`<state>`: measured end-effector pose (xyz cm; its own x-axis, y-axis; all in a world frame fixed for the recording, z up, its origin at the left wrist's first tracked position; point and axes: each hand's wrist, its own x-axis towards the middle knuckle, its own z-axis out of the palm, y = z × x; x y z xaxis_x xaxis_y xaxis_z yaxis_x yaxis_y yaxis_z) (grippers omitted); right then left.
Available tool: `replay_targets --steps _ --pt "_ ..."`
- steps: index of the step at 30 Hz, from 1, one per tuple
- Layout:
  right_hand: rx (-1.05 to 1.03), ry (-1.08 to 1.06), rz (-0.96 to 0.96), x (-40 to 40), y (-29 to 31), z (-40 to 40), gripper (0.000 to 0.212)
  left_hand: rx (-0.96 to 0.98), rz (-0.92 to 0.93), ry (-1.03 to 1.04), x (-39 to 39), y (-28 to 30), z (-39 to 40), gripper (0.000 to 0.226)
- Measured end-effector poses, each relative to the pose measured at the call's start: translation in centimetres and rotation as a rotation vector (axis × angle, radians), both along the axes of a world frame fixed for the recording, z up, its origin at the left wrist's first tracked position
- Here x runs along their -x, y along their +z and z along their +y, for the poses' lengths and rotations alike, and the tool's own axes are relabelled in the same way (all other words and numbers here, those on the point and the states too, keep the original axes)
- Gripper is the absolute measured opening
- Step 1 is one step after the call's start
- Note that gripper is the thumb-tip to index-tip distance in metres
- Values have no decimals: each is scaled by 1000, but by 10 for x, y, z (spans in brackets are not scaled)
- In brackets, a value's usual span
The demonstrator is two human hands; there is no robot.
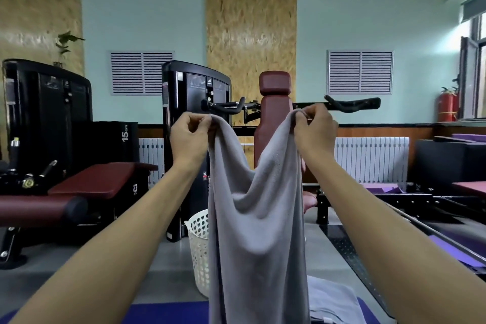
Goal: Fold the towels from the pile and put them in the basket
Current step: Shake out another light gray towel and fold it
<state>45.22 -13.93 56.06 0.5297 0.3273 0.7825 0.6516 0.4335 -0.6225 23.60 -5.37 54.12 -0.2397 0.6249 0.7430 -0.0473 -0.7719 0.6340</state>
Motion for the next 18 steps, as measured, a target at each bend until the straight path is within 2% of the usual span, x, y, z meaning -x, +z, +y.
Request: replay_targets --steps 4,7,11,14,18 --pt "329 -25 -26 -31 -32 52 17 257 302 105 -16 -29 57 14" --pt "488 -11 -11 -48 -42 90 14 385 463 148 -20 -21 107 22" --pt "401 75 106 -54 -26 137 10 344 424 183 -23 20 150 23" --pt "302 104 132 -51 -6 163 8 219 430 229 -29 37 166 9" --pt "247 130 74 -44 16 188 11 153 404 197 -37 49 184 24"
